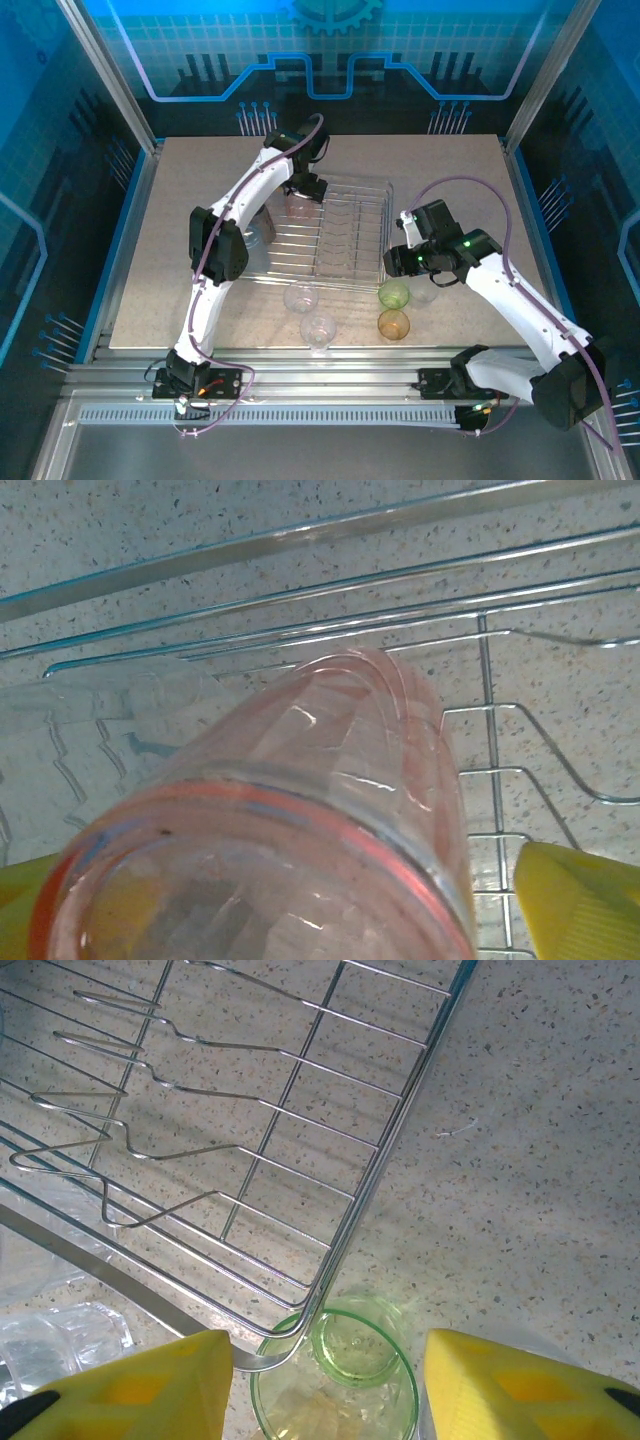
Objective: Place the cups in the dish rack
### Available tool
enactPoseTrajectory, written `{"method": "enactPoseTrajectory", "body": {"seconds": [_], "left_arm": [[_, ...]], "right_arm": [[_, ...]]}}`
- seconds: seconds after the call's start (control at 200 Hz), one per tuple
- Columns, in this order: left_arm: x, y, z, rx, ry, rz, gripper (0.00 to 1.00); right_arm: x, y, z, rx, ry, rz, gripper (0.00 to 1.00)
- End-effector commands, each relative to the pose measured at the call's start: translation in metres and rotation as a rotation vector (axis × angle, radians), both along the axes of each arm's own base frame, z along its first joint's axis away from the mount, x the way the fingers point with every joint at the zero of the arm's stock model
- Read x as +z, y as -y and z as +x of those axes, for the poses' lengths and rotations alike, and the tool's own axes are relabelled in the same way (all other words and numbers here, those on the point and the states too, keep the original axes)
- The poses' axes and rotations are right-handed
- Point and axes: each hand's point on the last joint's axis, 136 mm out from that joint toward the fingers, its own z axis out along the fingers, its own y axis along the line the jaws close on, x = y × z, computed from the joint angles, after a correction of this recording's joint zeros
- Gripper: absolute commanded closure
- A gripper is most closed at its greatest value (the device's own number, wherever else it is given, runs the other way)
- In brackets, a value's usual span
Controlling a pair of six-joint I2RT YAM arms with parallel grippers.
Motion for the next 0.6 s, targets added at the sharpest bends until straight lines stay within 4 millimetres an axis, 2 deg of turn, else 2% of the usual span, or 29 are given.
{"method": "enactPoseTrajectory", "body": {"seconds": [0.0, 0.315, 0.455, 0.595], "left_arm": [[0.017, 0.001, 0.009, -0.003, 0.055, -0.019, 0.01], [0.061, 0.010, 0.004, -0.015, 0.144, -0.108, 0.01], [0.083, 0.008, -0.007, -0.017, 0.198, -0.136, 0.00], [0.106, 0.000, -0.024, -0.013, 0.268, -0.165, 0.01]], "right_arm": [[0.015, -0.002, 0.003, -0.018, 0.015, 0.025, 0.45], [0.033, -0.011, -0.006, 0.006, 0.026, 0.002, 0.45], [0.040, -0.020, -0.015, 0.038, -0.003, -0.016, 0.43], [0.048, -0.037, -0.026, 0.070, -0.015, 0.000, 0.42]]}}
